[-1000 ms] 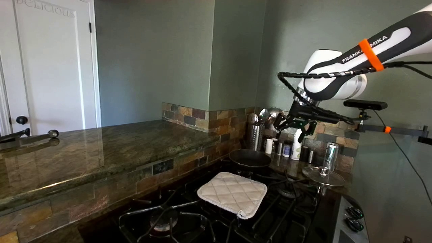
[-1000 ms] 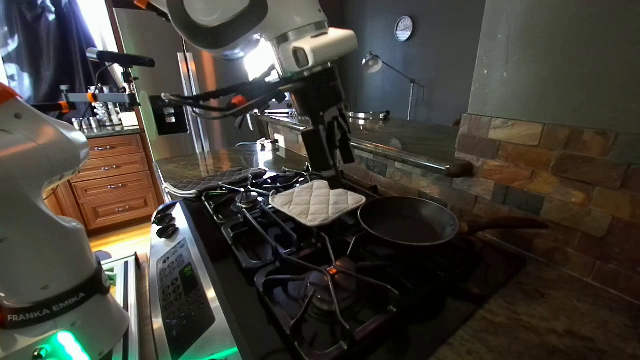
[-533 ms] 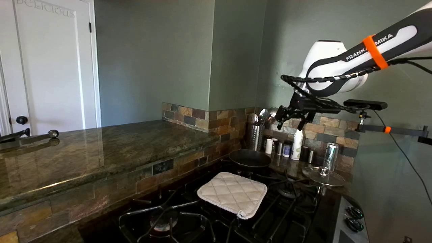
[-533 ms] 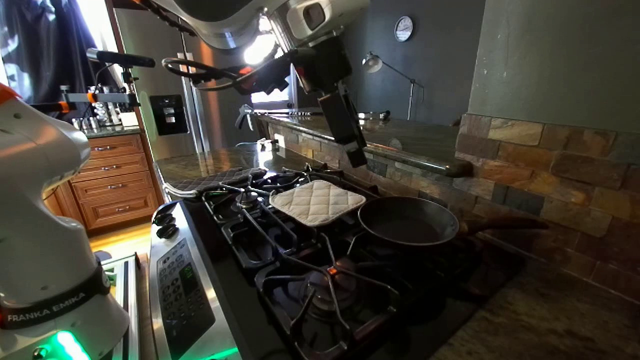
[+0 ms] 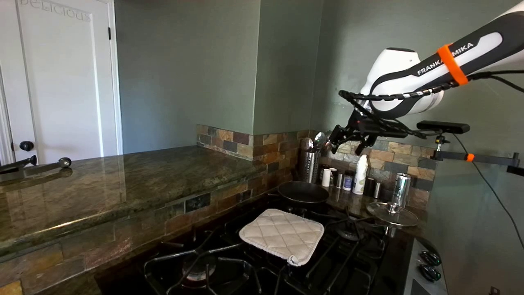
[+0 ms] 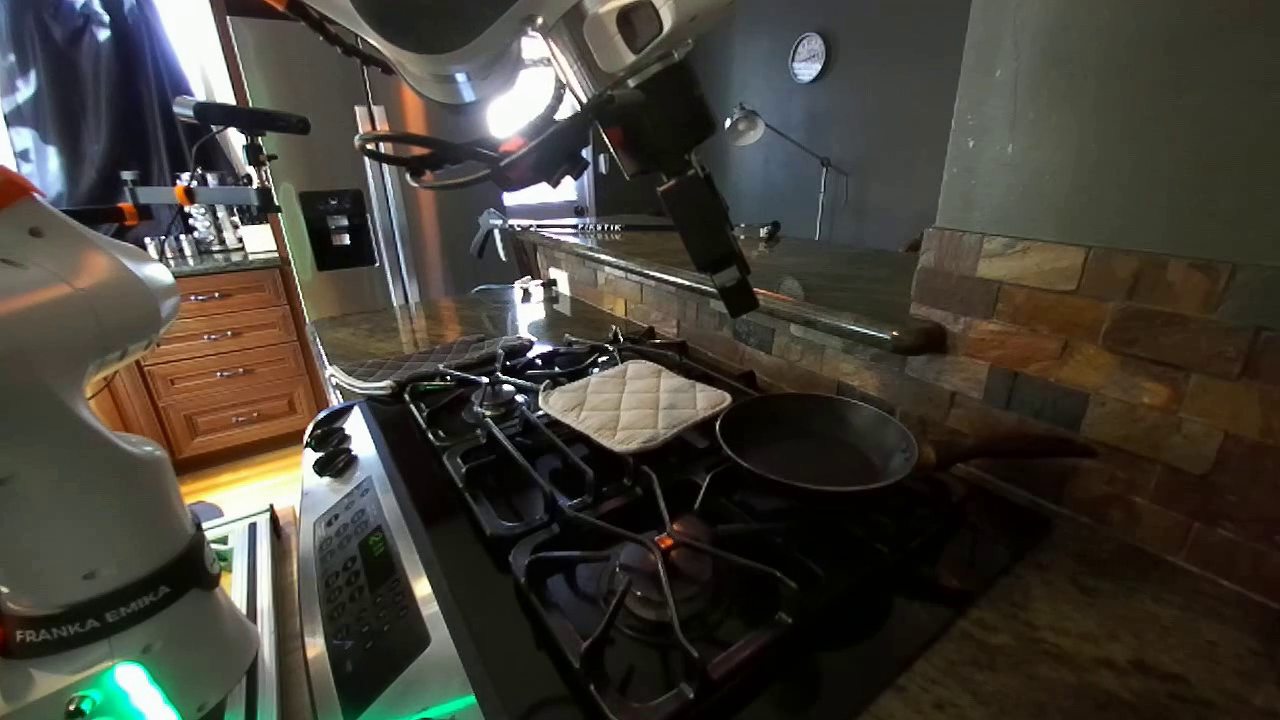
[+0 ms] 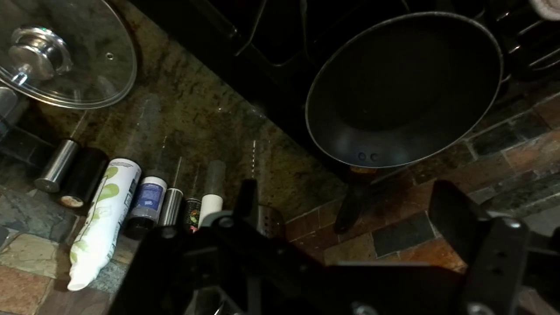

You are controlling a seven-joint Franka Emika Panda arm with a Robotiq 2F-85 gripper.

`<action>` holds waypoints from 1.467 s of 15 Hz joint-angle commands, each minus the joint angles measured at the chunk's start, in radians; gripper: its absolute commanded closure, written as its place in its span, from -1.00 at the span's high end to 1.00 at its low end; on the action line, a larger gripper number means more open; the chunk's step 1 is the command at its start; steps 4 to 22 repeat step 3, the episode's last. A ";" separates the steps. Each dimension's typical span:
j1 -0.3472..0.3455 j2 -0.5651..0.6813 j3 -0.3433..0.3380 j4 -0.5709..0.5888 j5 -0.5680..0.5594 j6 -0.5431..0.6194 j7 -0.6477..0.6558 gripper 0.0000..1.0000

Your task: Move the pan to the top right stove plate

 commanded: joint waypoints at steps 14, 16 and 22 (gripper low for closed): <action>0.001 0.002 0.001 0.002 0.003 -0.002 -0.003 1.00; 0.001 0.002 0.001 0.002 0.003 -0.002 -0.003 1.00; 0.001 0.002 0.001 0.002 0.003 -0.002 -0.003 1.00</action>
